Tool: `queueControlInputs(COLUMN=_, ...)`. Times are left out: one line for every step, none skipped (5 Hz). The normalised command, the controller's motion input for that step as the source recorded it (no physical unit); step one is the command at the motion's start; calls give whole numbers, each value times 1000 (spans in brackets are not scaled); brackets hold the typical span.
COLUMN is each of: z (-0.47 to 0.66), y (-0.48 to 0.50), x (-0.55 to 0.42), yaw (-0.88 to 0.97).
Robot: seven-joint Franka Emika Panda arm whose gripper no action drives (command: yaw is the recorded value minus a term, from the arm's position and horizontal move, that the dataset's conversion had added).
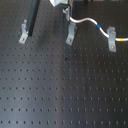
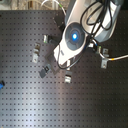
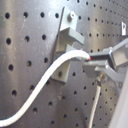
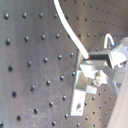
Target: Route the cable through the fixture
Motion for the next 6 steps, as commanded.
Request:
queueControlInputs(z=-128, y=123, x=-91, yaw=811)
queueControlInputs(z=-107, y=89, x=-56, yaw=874)
queueControlInputs(z=-49, y=11, x=-32, yaw=911)
queueControlInputs(z=-19, y=-15, x=-40, yaw=931)
queueControlInputs(z=0, y=-58, x=15, yaw=794)
queueControlInputs(z=1, y=-125, x=61, yaw=711)
